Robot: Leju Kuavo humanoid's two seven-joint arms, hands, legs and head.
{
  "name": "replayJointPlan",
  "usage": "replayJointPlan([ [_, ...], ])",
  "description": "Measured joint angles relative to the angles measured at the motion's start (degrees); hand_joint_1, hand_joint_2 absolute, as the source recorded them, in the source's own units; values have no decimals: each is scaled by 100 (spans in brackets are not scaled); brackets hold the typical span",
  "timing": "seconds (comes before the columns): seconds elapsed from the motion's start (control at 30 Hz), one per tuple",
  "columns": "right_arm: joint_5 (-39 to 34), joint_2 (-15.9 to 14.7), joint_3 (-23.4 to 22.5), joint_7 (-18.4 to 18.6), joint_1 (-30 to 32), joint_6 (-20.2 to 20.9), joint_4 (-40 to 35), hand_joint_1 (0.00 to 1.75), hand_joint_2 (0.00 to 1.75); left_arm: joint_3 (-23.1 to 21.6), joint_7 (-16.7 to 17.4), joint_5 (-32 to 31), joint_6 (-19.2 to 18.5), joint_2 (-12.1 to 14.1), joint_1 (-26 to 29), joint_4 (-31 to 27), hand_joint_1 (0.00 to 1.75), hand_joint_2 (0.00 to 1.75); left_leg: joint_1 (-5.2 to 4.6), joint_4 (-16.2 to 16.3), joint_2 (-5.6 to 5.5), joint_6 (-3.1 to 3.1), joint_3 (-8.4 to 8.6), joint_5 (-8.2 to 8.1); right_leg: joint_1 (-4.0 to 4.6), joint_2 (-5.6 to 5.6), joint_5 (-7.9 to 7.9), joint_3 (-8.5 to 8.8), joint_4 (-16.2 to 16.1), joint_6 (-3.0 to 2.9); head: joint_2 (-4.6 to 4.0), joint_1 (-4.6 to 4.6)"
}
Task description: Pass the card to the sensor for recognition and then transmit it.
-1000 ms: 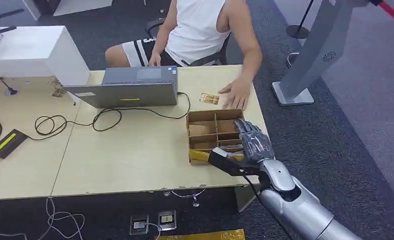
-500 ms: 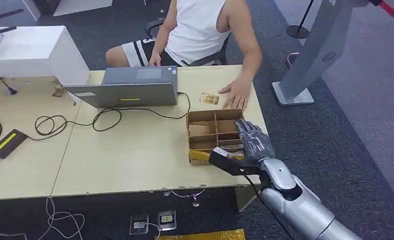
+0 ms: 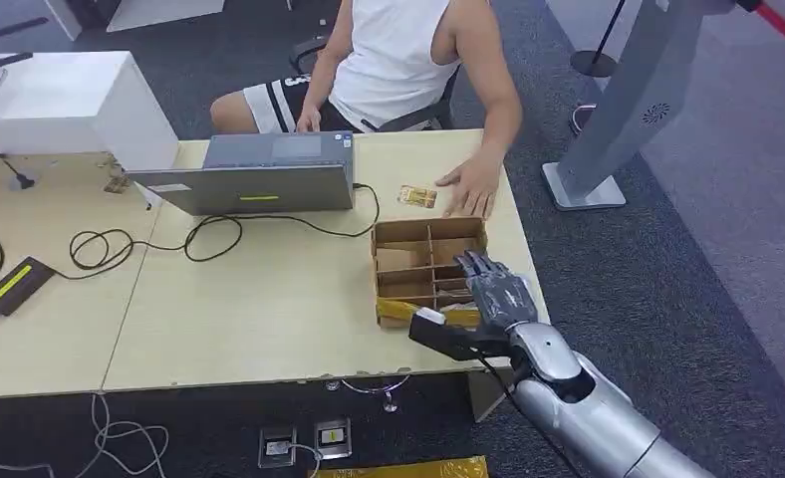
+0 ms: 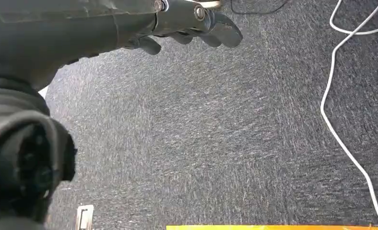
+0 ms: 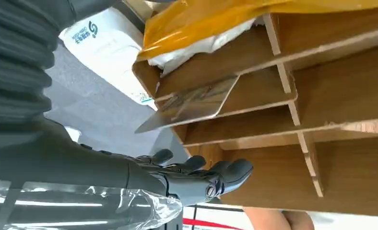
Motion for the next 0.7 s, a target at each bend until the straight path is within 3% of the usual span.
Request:
replayJointPlan([
  [0.7, -116, 42, 70, 61, -73, -203, 96, 175, 175, 0, -26, -2, 15, -17, 25, 0, 0, 0, 0, 0, -1, 0, 0, 0, 0, -1, 0, 0, 0, 0, 0, 0],
])
